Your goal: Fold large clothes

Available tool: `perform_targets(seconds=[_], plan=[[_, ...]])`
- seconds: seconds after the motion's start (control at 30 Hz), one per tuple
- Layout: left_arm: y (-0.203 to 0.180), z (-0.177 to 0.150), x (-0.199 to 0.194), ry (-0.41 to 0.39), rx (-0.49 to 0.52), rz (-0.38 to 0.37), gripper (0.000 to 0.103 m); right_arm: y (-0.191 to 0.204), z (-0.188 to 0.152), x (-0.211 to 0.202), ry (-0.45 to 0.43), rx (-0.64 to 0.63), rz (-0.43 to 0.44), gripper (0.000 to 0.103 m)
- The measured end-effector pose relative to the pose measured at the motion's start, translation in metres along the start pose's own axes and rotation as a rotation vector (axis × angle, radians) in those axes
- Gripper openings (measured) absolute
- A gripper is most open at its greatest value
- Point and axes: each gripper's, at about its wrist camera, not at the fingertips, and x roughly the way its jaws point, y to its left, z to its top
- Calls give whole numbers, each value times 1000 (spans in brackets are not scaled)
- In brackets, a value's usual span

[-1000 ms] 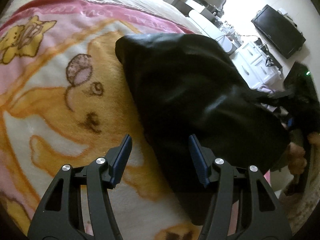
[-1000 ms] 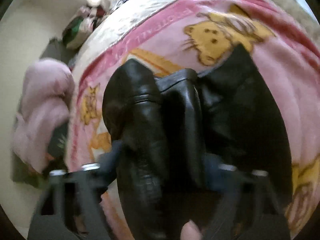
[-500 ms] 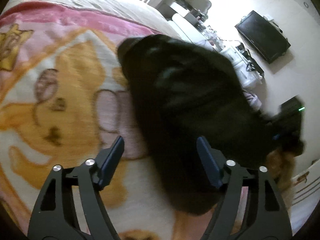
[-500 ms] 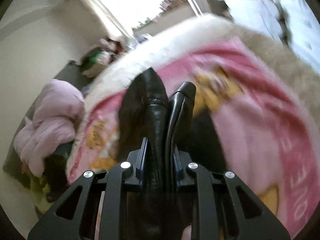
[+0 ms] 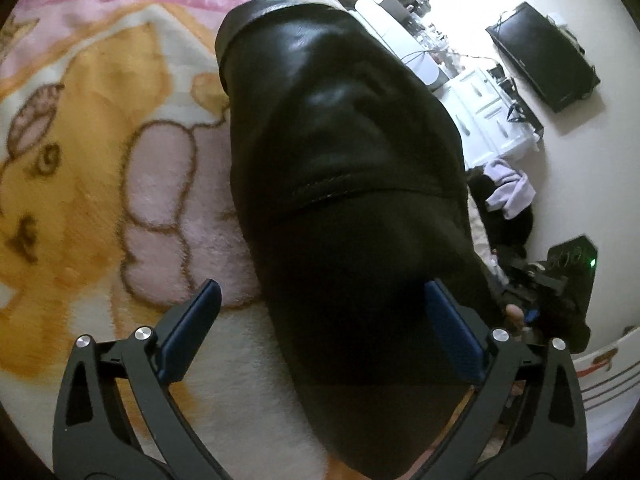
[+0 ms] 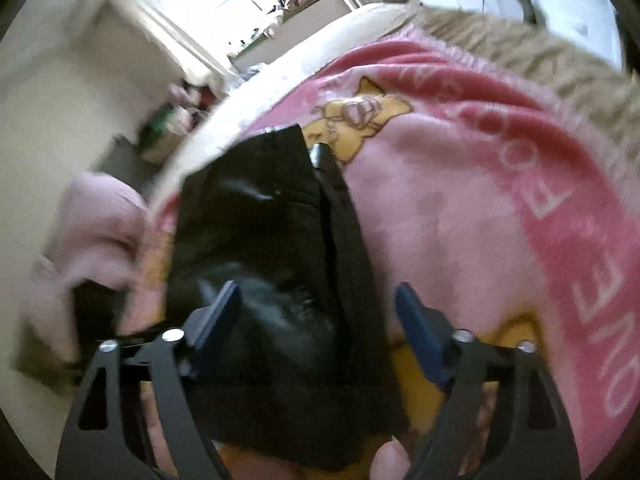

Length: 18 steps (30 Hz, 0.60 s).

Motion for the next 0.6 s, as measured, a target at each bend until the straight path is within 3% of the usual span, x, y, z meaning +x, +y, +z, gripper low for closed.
perform_targets(seconds=[0.13, 0.2, 0.37, 0.5, 0.57, 0.6], plan=[[-2, -3, 1, 8, -14, -17, 95, -20, -7, 28, 142, 71, 45, 84], [-5, -3, 0, 13, 3, -7, 95, -28, -17, 52, 214, 141, 137, 79], [-7, -11, 2, 28, 49, 12, 95, 4, -29, 64, 234, 109, 162, 77], [6, -9, -25, -21, 56, 60, 95, 26, -44, 81, 275, 141, 213, 77], [5, -5, -35, -47, 75, 83, 94, 37, -51, 90, 308, 105, 186, 77], [2, -4, -37, -52, 99, 113, 94, 43, -48, 92, 314, 44, 104, 81]])
